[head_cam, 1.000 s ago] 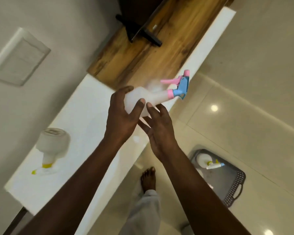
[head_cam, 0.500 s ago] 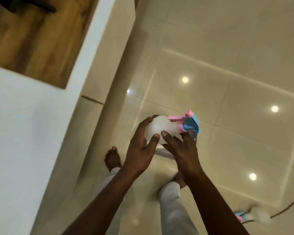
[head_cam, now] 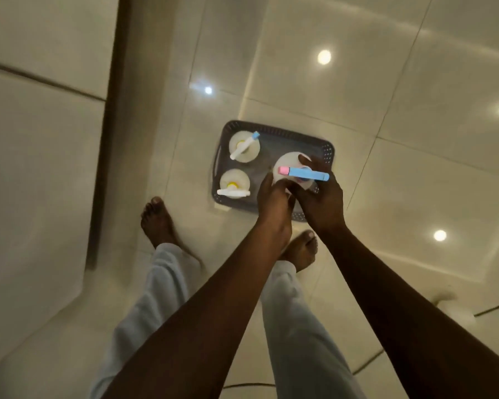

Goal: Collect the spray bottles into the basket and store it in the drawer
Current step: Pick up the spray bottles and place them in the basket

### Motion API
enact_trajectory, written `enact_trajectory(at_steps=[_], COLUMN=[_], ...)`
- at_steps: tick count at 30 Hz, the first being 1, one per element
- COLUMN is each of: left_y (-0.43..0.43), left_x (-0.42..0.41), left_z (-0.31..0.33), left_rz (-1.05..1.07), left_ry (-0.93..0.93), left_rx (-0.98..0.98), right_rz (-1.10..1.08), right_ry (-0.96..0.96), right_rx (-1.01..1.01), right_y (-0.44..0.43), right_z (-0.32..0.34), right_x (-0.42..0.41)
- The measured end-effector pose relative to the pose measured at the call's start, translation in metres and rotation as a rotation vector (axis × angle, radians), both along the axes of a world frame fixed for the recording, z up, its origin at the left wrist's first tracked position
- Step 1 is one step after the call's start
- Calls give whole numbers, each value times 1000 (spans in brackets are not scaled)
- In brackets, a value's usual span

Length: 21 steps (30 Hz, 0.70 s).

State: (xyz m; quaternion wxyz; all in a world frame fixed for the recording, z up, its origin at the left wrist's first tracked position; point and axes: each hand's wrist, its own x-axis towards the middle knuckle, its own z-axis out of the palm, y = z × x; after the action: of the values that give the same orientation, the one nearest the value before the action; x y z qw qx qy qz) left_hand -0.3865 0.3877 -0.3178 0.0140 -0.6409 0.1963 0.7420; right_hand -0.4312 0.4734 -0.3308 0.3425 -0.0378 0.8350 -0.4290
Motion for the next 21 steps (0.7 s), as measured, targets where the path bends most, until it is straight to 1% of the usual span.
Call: enact_trajectory(at_steps=[6, 9, 14, 17, 21], left_y=[-3, -5, -7, -9, -10], left_x=[-14, -21, -32, -33, -35], left_z=[-88, -122, -160, -177, -184], left_rz=[47, 97, 149, 164, 167], left_ry=[-34, -9, 13, 19, 37], left_rx=[-59, -84, -45, -49, -86], right_rz=[132, 138, 104, 101, 139], right_ry=[42, 24, 38, 35, 54], right_rx=[16, 3, -8, -5, 6], right_y=[-2, -8, -17, -20, -20], right_z=[-101, -140, -177, -186, -188], right_x=[-14, -20, -23, -23, -27])
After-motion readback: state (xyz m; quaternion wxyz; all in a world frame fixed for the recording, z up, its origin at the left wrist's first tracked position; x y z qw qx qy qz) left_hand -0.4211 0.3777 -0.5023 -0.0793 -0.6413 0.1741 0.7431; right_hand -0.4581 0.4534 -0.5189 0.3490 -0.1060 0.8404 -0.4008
